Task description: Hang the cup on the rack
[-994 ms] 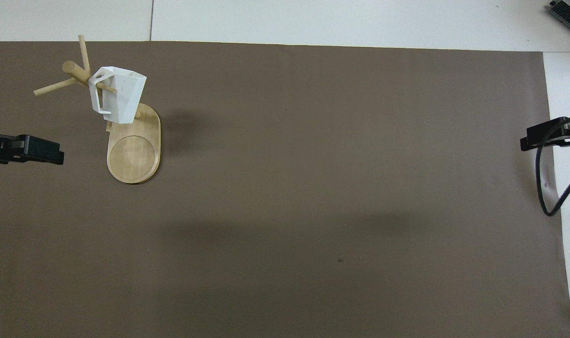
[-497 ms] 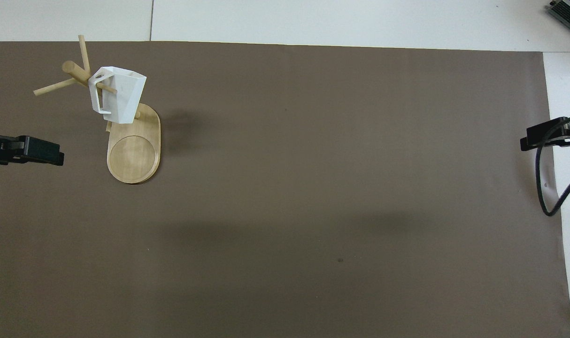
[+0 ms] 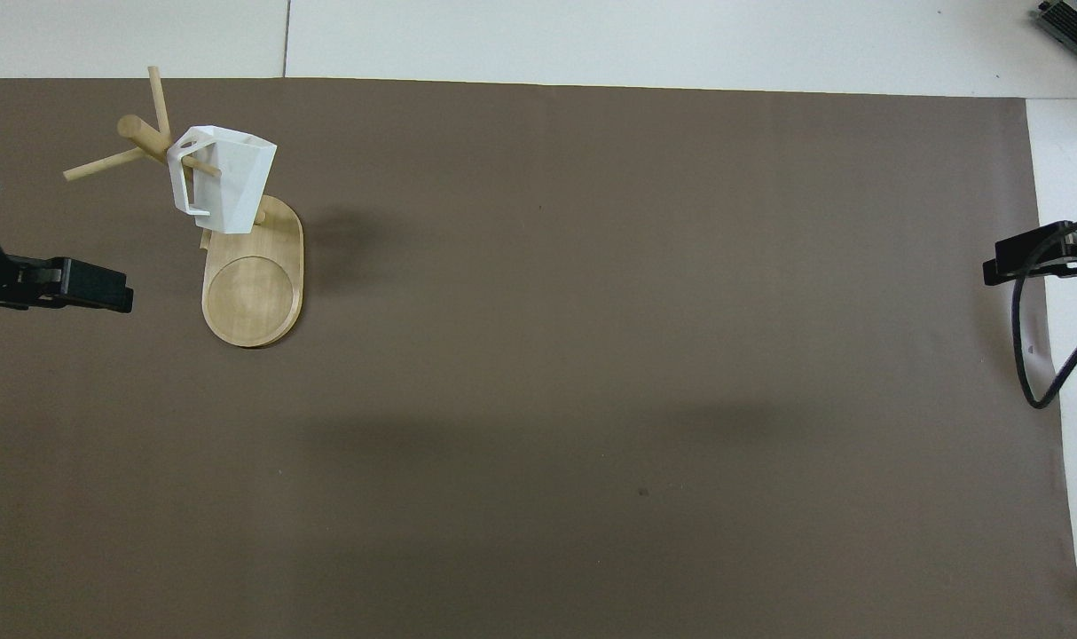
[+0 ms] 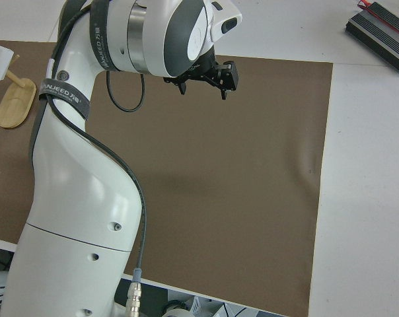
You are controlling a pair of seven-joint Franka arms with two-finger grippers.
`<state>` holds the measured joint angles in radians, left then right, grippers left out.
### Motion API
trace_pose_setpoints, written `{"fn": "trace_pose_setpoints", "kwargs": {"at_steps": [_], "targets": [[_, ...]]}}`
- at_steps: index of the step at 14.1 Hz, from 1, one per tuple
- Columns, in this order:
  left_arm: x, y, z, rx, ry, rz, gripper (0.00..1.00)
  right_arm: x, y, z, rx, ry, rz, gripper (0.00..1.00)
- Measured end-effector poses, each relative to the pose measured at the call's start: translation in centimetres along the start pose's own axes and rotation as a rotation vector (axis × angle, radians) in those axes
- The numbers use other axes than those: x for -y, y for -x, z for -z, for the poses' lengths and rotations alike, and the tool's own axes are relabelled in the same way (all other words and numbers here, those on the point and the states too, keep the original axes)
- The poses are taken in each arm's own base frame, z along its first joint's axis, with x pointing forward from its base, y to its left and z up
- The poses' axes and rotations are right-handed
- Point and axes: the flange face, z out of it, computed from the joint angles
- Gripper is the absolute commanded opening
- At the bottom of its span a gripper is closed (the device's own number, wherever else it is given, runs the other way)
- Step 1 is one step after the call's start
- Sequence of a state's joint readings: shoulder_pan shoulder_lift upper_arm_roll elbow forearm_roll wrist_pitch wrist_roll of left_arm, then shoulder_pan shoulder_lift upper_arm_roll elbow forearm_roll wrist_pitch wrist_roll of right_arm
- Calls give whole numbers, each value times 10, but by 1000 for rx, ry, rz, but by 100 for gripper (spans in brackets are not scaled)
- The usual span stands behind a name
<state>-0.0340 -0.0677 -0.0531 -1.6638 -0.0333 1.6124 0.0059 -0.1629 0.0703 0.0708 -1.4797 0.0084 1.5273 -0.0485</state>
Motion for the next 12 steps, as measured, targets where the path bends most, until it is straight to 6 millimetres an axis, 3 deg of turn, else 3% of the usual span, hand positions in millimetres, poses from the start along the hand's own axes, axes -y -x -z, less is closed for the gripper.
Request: {"fn": "trace_pose_setpoints", "kwargs": {"at_steps": [12], "targets": [[-3,8,7,10,-7,12,100,0,0,0,0,0,0,100]]}}
